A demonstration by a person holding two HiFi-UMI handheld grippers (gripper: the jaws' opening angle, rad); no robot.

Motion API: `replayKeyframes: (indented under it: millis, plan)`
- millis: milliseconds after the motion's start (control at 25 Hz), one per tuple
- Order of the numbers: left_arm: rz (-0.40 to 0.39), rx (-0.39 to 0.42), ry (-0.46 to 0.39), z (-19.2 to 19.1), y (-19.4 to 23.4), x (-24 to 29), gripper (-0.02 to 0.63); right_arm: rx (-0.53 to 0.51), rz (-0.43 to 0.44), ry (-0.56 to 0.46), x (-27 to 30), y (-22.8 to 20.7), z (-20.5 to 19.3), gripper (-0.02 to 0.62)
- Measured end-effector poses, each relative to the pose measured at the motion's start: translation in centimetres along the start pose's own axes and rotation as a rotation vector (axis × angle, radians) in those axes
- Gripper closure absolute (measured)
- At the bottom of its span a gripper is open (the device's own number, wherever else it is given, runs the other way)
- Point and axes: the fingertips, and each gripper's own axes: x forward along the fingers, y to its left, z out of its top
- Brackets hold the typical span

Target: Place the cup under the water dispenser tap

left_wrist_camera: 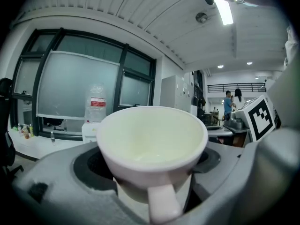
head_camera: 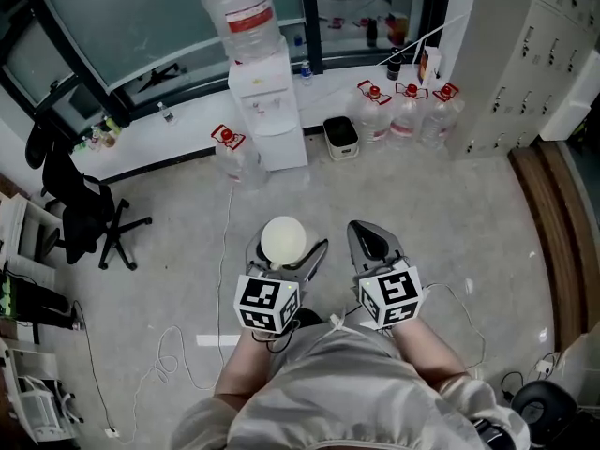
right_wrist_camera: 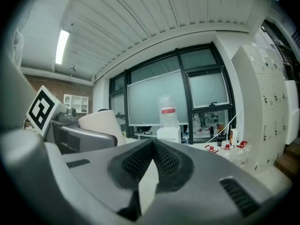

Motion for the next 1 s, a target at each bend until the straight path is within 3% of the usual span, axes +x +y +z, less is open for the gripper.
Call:
replayKeyframes:
  millis: [520, 1000]
  plan:
    - [0.020, -0.050, 0.058, -2.3, 4.5, 2.6, 0.141, 0.039, 0.014, 0.049, 4.3, -0.7, -2.1, 0.568]
    - [-0.057, -0.061, 0.041, 0.3, 15.6, 10.4, 0.141, 0.017, -0.061, 0.079, 16.9, -2.4, -0.3, 0.568]
